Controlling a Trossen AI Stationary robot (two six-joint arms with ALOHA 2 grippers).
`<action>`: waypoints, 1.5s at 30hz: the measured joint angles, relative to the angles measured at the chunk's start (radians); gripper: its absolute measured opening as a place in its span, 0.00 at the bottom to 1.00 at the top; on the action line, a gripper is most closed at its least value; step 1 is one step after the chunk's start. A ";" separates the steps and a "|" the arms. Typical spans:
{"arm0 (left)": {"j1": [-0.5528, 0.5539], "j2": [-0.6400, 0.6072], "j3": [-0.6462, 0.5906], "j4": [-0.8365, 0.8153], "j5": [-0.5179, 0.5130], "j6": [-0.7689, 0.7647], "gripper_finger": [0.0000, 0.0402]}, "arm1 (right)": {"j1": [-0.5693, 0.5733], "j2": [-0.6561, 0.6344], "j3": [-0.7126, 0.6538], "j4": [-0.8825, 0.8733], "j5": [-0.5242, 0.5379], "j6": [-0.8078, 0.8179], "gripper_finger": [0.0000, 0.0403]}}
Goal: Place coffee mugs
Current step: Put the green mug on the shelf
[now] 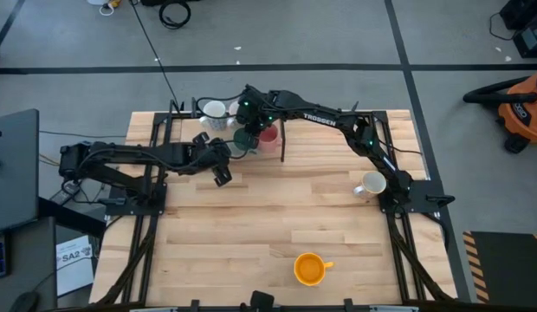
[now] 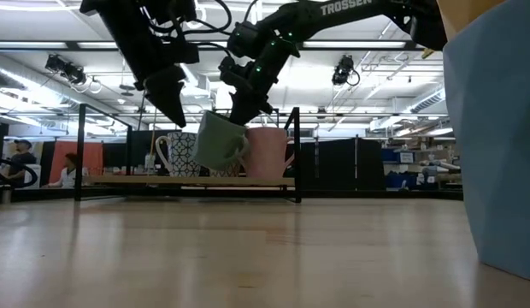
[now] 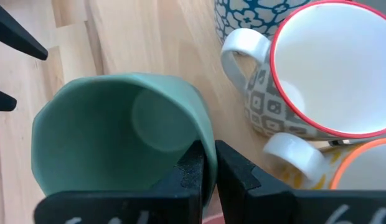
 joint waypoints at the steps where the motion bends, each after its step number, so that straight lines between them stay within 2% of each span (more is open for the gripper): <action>1: 0.000 0.000 0.000 0.000 0.000 0.000 0.49 | 0.000 0.000 0.000 0.000 0.000 0.000 0.08; 36: 0.000 0.000 0.000 0.000 0.000 -0.001 0.49 | -0.001 0.000 0.000 0.007 0.000 0.000 0.12; 45: 0.000 0.000 0.000 0.000 0.000 -0.001 0.49 | -0.001 -0.001 0.000 0.009 -0.001 0.000 0.18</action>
